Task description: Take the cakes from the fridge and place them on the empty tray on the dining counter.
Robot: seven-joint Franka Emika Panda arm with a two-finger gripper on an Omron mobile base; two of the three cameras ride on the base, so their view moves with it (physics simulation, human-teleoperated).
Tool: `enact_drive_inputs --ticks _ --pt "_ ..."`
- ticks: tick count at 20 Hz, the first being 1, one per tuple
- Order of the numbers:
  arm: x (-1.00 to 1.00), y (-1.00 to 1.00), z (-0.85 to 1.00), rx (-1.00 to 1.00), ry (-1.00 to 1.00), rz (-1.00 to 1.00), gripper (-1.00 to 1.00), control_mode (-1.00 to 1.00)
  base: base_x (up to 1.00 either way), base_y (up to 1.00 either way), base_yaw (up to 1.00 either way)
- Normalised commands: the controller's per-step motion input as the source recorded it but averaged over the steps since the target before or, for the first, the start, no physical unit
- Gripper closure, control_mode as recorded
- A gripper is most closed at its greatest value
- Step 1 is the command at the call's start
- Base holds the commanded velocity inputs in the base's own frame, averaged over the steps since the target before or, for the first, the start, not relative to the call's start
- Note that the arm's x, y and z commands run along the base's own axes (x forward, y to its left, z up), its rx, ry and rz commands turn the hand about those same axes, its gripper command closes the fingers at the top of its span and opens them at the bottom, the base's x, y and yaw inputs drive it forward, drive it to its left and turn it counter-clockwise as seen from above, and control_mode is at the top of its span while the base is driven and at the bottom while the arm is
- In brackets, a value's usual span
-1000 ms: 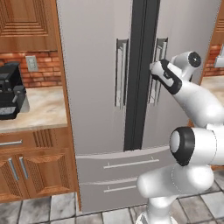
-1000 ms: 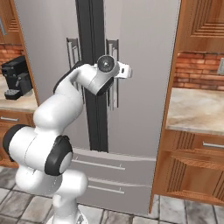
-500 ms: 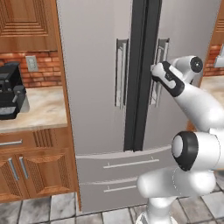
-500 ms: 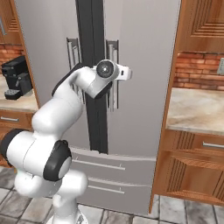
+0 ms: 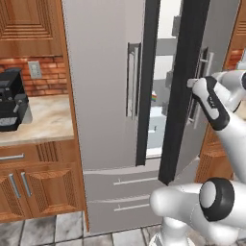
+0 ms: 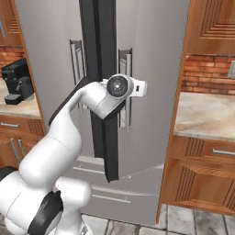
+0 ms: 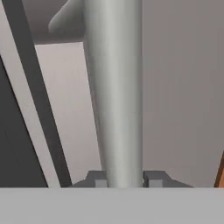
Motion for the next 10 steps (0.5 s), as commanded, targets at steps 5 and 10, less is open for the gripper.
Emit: enact_drive_inputs --ticks 5,10 --pt "-1.0 -0.9 0.0 0.0 0.02 0.0 1.0 -1.0 0.0 0.0 0.0" --pt "-0.83 -0.96 0.0 0.0 0.0 0.0 1.0 -1.0 0.0 0.0 0.0"
